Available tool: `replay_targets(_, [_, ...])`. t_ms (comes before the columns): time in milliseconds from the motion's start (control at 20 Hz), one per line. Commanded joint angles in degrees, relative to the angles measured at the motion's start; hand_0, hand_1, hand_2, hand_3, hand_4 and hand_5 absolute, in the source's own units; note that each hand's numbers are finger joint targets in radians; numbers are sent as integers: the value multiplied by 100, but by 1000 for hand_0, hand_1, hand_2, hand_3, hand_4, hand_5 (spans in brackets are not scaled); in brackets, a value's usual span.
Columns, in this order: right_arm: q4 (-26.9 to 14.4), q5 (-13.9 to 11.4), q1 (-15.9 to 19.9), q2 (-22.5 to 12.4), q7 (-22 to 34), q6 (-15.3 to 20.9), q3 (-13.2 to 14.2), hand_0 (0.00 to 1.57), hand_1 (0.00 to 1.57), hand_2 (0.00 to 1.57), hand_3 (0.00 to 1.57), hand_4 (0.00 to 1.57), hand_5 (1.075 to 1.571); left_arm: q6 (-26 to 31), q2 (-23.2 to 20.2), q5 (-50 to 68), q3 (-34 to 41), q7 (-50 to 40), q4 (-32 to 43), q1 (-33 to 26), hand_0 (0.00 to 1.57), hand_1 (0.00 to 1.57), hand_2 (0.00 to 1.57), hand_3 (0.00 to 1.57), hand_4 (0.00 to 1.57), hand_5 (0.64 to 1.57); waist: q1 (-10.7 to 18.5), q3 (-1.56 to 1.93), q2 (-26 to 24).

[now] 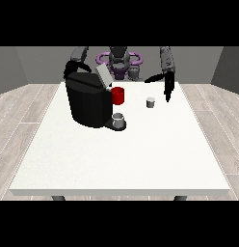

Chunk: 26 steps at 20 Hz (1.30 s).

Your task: Insert the coffee pod into the coffee machine and close the lid

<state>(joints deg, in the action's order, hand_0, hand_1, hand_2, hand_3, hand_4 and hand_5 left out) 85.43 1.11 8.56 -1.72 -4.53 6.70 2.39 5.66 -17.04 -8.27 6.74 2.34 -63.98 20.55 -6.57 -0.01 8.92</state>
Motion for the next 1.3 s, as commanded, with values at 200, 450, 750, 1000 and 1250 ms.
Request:
replay_targets(200, [-553, -289, 380, -44, 63, 284, 51, 0, 0, 0, 0, 428, 1571, -106, -35, -651, -279, 245, 829, 411, 0, 0, 0, 0, 0, 1571, 157, 0, 116])
replay_targets(450, [-808, -303, 195, 92, -41, 297, -36, 0, 0, 0, 0, 410, 1571, -147, 48, -994, -431, -195, 1150, 705, 105, 105, 502, 0, 0, 1571, 101, 1, -199])
replay_targets(750, [-439, -246, 316, 52, 466, 220, -136, 0, 0, 0, 0, 386, 1571, -320, -305, -1213, -145, 377, 2008, 830, 758, 758, 820, 513, 0, 1571, -143, -2, -61])
replay_targets(1000, [-710, -296, 353, 160, 410, 396, -99, 0, 0, 0, 0, 434, 1571, -610, 60, -1846, -698, 121, 2096, 773, 600, 600, 715, 469, 0, 1571, -36, 0, -182])
replay_targets(1250, [-701, -368, 431, 162, 256, 440, -141, 0, 0, 0, 0, 487, 1571, -982, -93, -2237, -748, 644, 2368, 921, 645, 645, 788, 527, 0, 1571, -125, -2, 47])
